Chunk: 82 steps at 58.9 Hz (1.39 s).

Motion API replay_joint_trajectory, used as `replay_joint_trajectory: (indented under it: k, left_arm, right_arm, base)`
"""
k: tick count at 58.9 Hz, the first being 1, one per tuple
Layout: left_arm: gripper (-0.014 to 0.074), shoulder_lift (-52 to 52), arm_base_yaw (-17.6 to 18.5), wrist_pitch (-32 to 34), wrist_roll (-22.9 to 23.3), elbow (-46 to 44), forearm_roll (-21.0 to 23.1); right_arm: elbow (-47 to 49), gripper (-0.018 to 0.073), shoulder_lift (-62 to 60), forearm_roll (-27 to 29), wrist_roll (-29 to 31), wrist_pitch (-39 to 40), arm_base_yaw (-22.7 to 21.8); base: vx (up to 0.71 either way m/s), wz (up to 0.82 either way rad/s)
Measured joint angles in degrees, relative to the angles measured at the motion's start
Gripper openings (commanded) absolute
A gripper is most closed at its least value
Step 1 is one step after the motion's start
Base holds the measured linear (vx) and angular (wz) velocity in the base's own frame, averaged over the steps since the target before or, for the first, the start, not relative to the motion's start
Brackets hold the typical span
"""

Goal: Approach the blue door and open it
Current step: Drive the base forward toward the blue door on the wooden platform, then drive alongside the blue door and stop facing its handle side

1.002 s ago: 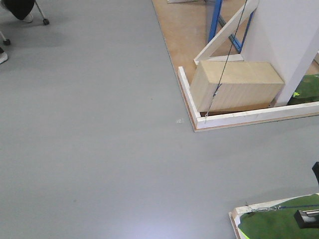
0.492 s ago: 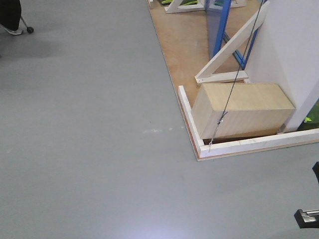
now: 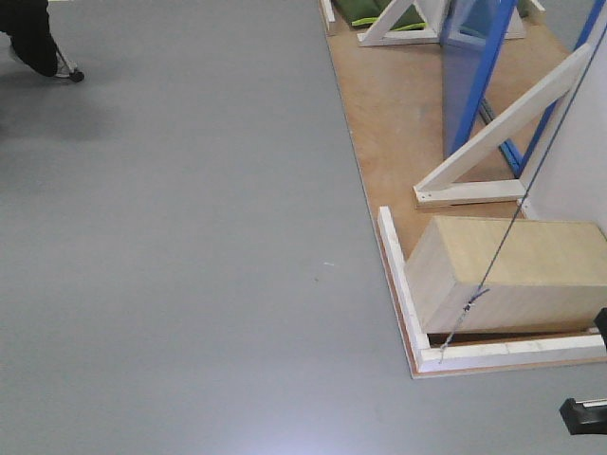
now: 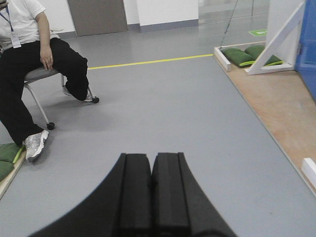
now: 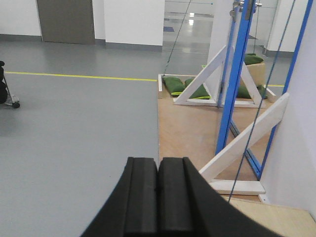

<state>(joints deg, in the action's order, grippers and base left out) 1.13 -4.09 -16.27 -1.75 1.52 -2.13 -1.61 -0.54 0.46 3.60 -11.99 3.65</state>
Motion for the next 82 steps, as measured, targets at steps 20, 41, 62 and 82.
replay_joint_trajectory:
  k: [20,41,62,82]
  left_arm:
    - [0.007,0.0,0.0,0.0,0.0,0.0,0.0]
    - [0.007,0.0,0.0,0.0,0.0,0.0,0.0]
    - [0.007,0.0,0.0,0.0,0.0,0.0,0.0]
    - [0.007,0.0,0.0,0.0,0.0,0.0,0.0]
  right_arm:
    - [0.0,0.0002,0.0,0.0,0.0,-0.01,0.0]
    - [0.0,0.0002,0.0,0.0,0.0,-0.05,0.0]
    - [0.0,0.0002,0.0,0.0,0.0,-0.05,0.0]
    - [0.0,0.0002,0.0,0.0,0.0,-0.05,0.0]
  base:
    - [0.4,0.14]
    - [0.42,0.09]
    - [0.43,0.01]
    - [0.41,-0.01]
